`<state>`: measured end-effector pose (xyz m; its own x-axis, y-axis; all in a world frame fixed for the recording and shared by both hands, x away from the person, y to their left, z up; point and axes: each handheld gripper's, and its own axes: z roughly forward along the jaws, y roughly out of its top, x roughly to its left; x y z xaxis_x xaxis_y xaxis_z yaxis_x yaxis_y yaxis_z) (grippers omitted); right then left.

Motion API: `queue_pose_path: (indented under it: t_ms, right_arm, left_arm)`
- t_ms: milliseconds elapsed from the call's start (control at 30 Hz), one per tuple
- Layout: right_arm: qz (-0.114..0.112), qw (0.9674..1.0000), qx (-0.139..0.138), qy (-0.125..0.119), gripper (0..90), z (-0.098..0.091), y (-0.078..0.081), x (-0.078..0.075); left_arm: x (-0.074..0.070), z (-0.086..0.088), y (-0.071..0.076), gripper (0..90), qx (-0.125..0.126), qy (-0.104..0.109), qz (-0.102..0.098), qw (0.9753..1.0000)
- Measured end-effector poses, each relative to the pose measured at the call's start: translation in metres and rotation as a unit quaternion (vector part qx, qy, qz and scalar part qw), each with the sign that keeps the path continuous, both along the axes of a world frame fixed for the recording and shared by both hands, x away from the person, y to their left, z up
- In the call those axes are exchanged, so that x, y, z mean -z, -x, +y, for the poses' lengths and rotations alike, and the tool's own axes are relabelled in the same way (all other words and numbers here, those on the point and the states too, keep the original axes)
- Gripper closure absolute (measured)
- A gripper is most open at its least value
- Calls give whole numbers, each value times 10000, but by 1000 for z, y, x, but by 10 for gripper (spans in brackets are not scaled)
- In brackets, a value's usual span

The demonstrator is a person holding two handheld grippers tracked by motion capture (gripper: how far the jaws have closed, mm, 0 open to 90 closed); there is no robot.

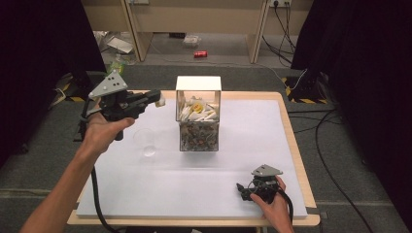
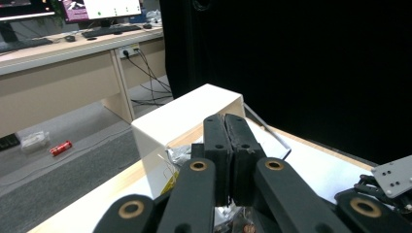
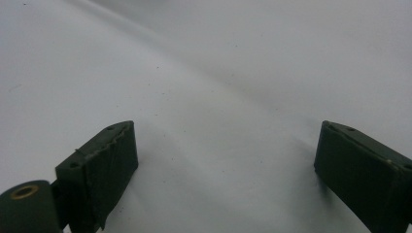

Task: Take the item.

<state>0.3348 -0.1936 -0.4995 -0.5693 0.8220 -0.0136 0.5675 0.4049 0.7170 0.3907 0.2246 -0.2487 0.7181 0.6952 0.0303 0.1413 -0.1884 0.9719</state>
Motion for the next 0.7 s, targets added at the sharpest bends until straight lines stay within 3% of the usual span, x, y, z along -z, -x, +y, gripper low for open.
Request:
queue_pose_path:
  t_ms: [300,700]
  right_arm:
    - [-4,10000,-2,3,91,0,0,0]
    - [-5,10000,-2,4,91,0,0,0]
  left_arm:
    - [19,19,8,877,-181,-6,-61,9998]
    - [53,40,9,876,-524,20,91,9986]
